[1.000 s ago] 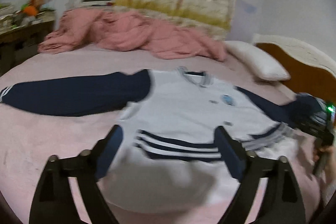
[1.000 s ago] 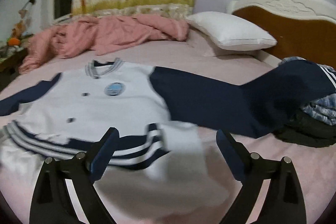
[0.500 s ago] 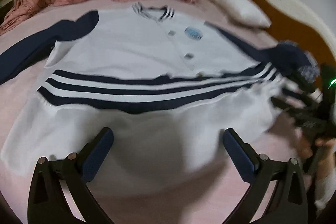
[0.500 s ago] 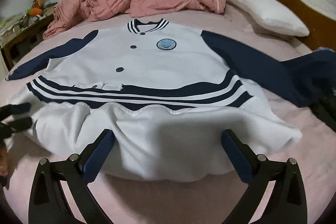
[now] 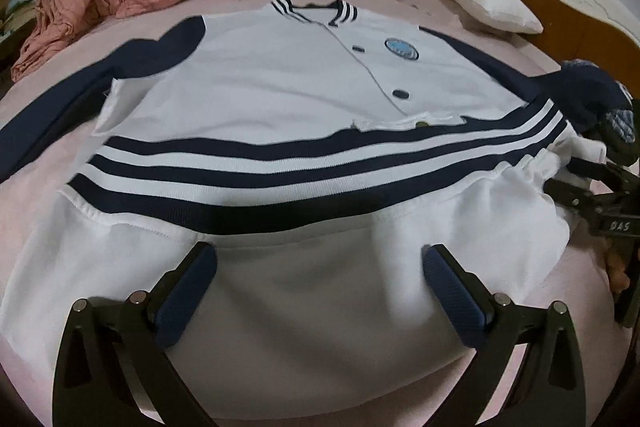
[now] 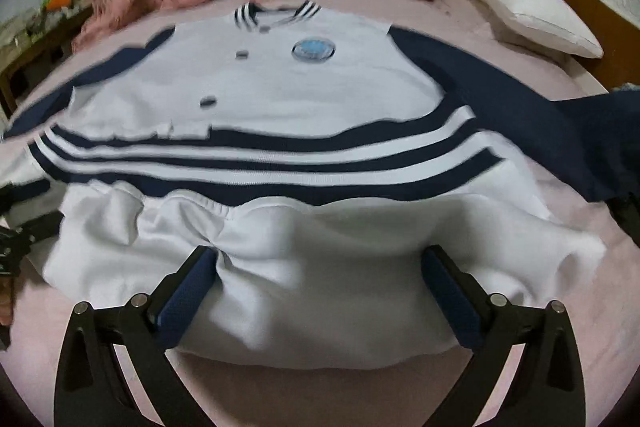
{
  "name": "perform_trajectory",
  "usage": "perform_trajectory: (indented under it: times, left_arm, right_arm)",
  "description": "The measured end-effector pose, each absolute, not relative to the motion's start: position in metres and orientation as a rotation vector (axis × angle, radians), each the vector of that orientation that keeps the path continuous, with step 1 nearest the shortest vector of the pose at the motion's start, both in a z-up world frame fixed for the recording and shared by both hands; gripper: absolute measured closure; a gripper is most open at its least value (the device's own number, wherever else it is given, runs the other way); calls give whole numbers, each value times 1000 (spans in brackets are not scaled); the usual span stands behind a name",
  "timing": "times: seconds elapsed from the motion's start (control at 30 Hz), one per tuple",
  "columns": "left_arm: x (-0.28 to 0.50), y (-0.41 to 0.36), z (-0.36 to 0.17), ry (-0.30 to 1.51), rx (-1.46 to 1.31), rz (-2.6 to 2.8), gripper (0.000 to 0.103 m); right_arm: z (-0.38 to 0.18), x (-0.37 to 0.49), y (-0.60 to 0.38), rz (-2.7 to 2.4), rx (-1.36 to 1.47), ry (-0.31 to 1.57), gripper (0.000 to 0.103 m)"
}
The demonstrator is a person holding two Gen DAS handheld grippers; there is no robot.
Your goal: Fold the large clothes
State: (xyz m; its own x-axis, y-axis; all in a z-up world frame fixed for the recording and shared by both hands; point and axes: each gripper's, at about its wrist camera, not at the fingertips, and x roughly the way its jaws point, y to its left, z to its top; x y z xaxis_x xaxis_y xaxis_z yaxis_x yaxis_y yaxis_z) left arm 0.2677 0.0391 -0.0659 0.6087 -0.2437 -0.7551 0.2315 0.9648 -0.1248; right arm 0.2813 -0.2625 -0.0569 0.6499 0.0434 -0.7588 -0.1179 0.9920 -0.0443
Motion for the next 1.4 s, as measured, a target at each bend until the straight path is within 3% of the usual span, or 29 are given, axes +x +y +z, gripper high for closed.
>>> perform_trajectory:
  times: [0.2,0.23,0.3,0.37,0.5,0.67,0.87,0.93,0.97,1.07,1.13,1.27,1.33,1.4]
  left_arm:
    - [232,76,-32,727,-93,-244,1]
    - [228,83,-29,719,-93,-223,1]
    - [226,97,-29,721,-93,-176,1]
    - [234,106,-39,752,-122,-141,1]
    - [250,109,-62,822,-143,-110,2]
    - [244,97,-60,800,-92,-124,2]
    - [247,97,-65,817,-105,-124,2]
    - [247,95,-65,815,-93,-118,2]
    - [247,93,-65,816,-80,-113,2]
    - [246,88,-64,810,-59,-107,2]
    - [244,91,-61,788,-73,-106,2]
    - [243,101,-59,769,-128,-117,2]
    - [240,102,-54,754,-128,-110,2]
    - [231,100,-40,702,-121,-110,2]
  right_arm:
    - [-15,242,-331,-29,5,712,8]
    - [-11,241,-349,-58,45,709,12]
    - [-8,243,-379,-118,110,713,35]
    - [-13,250,-406,-151,182,756,45]
    - [-19,252,-420,-75,294,768,48]
    - [-11,270,-388,-6,128,722,48]
    - [-44,308,-376,-97,17,875,40]
    - [-52,308,-384,-49,86,899,58]
    - [-50,306,-385,-38,101,889,82]
    - [-25,291,-396,-181,166,735,94]
    - [-17,292,-396,-172,171,695,94]
    - [-40,306,-392,-209,91,786,92]
    - [-38,301,-394,-227,118,774,80]
    - [-24,287,-395,-243,122,727,51]
